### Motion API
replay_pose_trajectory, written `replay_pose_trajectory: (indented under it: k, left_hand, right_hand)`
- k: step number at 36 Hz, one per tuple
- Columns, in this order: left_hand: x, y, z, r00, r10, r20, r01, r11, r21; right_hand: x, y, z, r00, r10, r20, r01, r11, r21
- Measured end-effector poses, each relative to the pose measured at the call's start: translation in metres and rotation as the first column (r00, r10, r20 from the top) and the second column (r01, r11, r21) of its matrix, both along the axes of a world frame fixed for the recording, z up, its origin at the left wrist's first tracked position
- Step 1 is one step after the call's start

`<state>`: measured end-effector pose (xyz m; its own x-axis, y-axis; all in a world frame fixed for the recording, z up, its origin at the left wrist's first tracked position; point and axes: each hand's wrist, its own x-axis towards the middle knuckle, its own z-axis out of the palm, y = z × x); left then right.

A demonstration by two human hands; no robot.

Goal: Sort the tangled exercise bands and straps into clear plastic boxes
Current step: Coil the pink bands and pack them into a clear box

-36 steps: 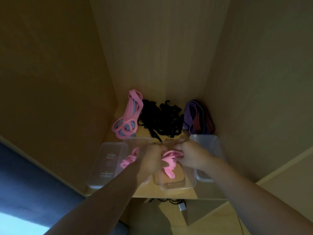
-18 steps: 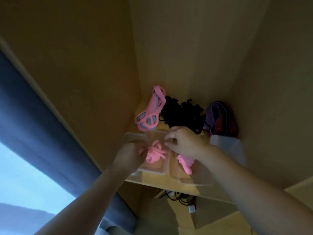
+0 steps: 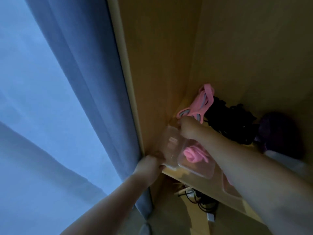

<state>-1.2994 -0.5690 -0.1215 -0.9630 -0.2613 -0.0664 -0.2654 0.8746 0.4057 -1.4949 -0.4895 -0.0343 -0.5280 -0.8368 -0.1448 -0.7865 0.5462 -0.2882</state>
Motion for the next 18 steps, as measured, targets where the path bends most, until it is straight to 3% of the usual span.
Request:
replay_pose_trajectory:
  k: [7, 12, 18]
  left_hand:
    - [-0.004, 0.001, -0.015, 0.999, 0.002, -0.050, -0.001, 1.000, 0.019]
    - [0.001, 0.001, -0.020, 0.991, -0.018, -0.129, 0.031, 0.995, 0.100]
    - [0.000, -0.002, -0.016, 0.970, -0.061, -0.237, 0.079, 0.995, 0.065]
  right_hand:
    - [-0.012, -0.006, -0.024, 0.998, -0.048, 0.043, 0.042, 0.991, 0.126]
    - [-0.021, -0.005, -0.038, 0.997, -0.072, 0.031, 0.070, 0.995, 0.068]
    - [-0.030, -0.006, -0.043, 0.985, -0.136, 0.103, 0.137, 0.991, -0.004]
